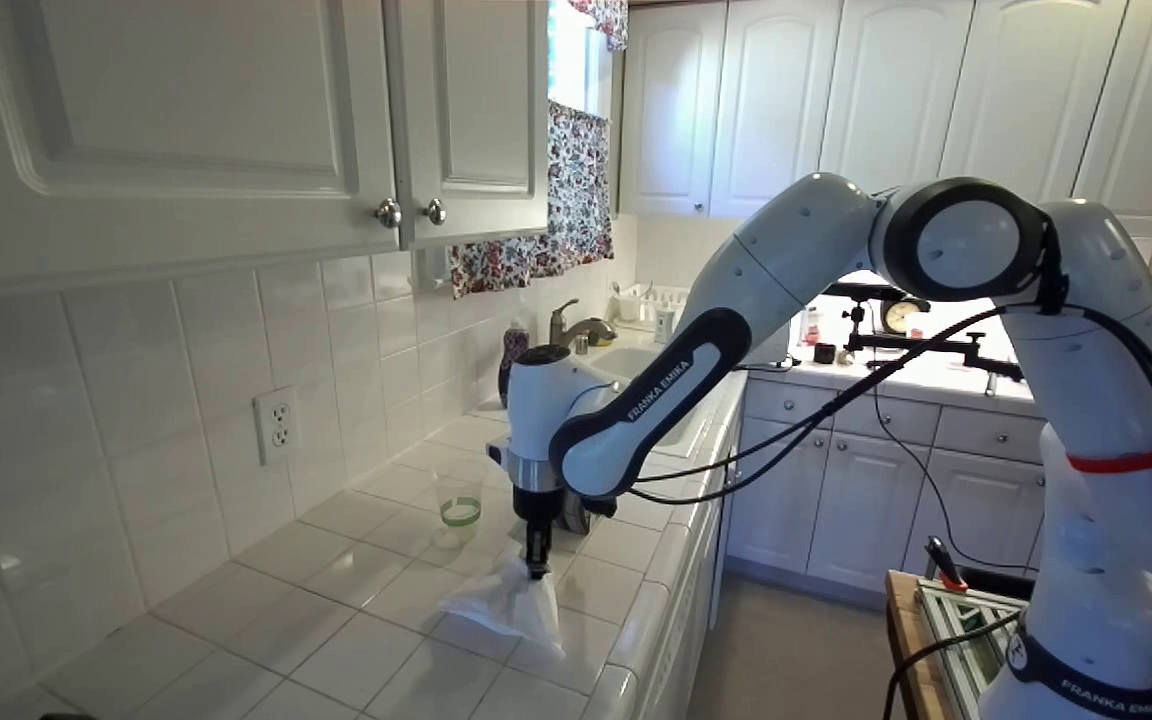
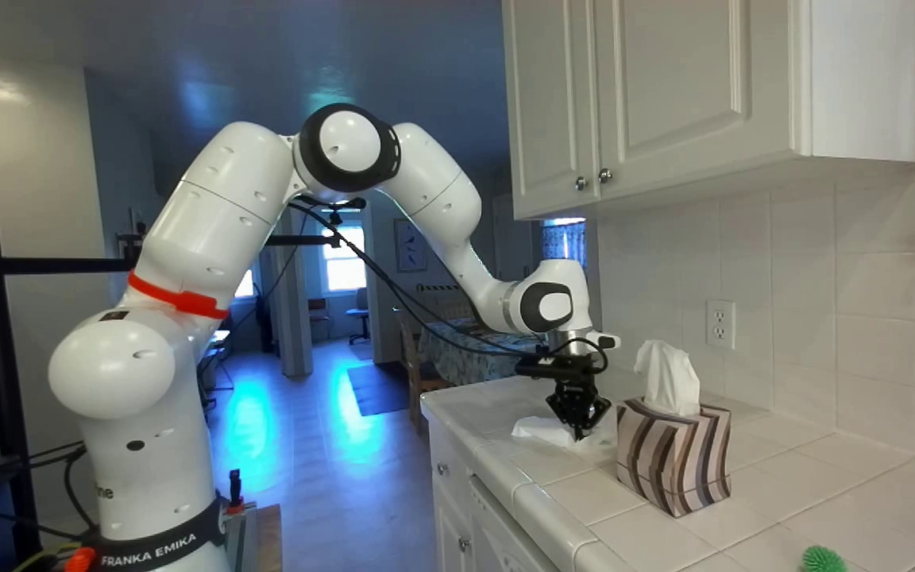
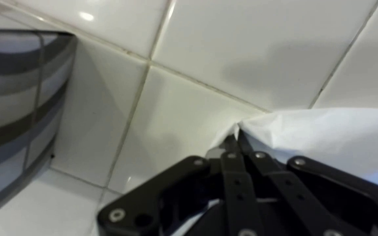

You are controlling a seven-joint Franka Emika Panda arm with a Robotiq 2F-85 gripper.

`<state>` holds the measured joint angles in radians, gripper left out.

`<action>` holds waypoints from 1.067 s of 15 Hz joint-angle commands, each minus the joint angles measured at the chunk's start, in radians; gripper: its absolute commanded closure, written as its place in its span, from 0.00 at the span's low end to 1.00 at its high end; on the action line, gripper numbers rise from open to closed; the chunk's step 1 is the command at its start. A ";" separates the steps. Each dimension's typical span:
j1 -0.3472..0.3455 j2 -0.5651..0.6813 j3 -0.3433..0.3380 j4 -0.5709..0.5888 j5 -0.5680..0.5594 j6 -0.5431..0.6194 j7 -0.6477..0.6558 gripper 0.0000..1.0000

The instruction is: Pull out a tissue from the box and use it to wipe the counter

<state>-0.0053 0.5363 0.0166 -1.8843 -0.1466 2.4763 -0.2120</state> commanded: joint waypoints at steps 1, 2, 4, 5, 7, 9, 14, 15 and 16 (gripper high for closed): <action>-0.001 0.000 0.001 0.001 -0.001 -0.002 0.001 0.99; 0.000 0.000 0.001 0.001 -0.001 -0.002 0.001 0.99; 0.000 0.000 0.001 0.001 -0.001 -0.002 0.001 0.99; 0.000 0.000 0.001 0.001 -0.001 -0.002 0.001 0.99; 0.000 0.000 0.001 0.001 -0.001 -0.002 0.001 0.99; 0.000 0.000 0.001 0.001 -0.001 -0.002 0.001 0.99; -0.009 -0.017 0.007 -0.015 0.005 0.017 -0.013 0.66; -0.011 -0.025 0.009 -0.022 0.009 0.026 -0.015 0.60; -0.013 -0.034 0.009 -0.030 0.010 0.038 -0.013 0.52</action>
<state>-0.0044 0.5345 0.0166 -1.8844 -0.1471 2.4855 -0.2123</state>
